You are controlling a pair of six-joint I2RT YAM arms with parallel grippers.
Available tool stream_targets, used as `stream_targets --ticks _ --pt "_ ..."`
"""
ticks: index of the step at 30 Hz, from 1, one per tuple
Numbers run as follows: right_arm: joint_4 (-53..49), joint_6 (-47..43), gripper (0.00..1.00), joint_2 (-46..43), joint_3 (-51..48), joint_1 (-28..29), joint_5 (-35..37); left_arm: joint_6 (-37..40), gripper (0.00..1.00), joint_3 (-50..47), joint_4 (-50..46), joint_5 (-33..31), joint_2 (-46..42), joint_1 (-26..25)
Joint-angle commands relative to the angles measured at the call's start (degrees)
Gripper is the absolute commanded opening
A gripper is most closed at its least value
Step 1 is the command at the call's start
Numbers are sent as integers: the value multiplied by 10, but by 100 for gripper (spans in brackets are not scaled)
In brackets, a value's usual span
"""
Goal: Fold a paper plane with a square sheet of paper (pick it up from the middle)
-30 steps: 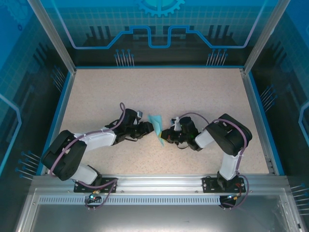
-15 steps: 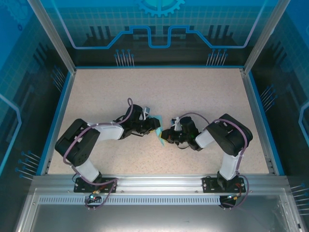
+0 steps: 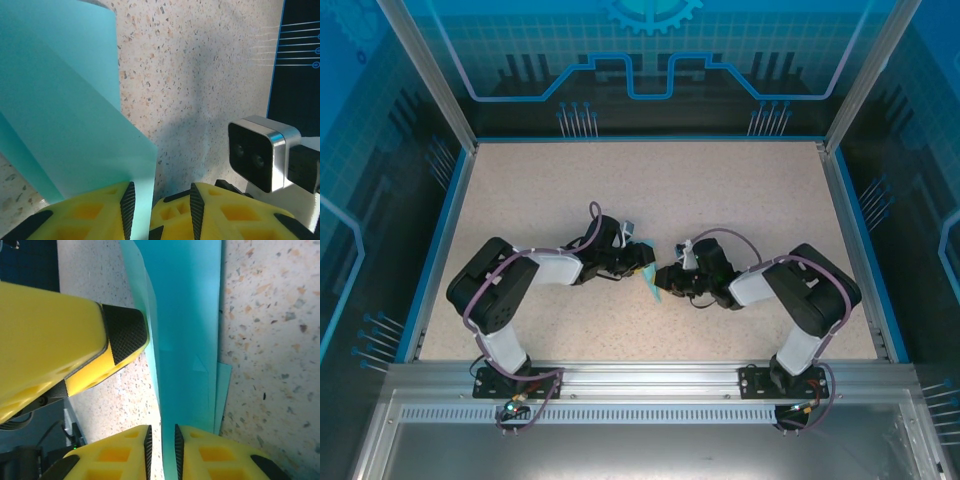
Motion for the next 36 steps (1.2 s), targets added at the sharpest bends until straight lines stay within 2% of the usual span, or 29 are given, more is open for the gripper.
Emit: stream_targets --ticks 1,5,15,27,36 --pt "-76 -49 24 -17 25 12 23 -10 37 14 11 0 12 3" --pt "-97 -70 27 -16 38 19 26 -12 37 16 10 0 15 3" --pt "-144 -99 26 -9 62 31 47 -16 36 15 10 0 16 3" --pt "-124 -86 9 -2 54 31 44 -16 36 16 7 1 14 3" --pt "-74 -64 4 17 44 21 13 -1 38 19 -18 2 -17 4"
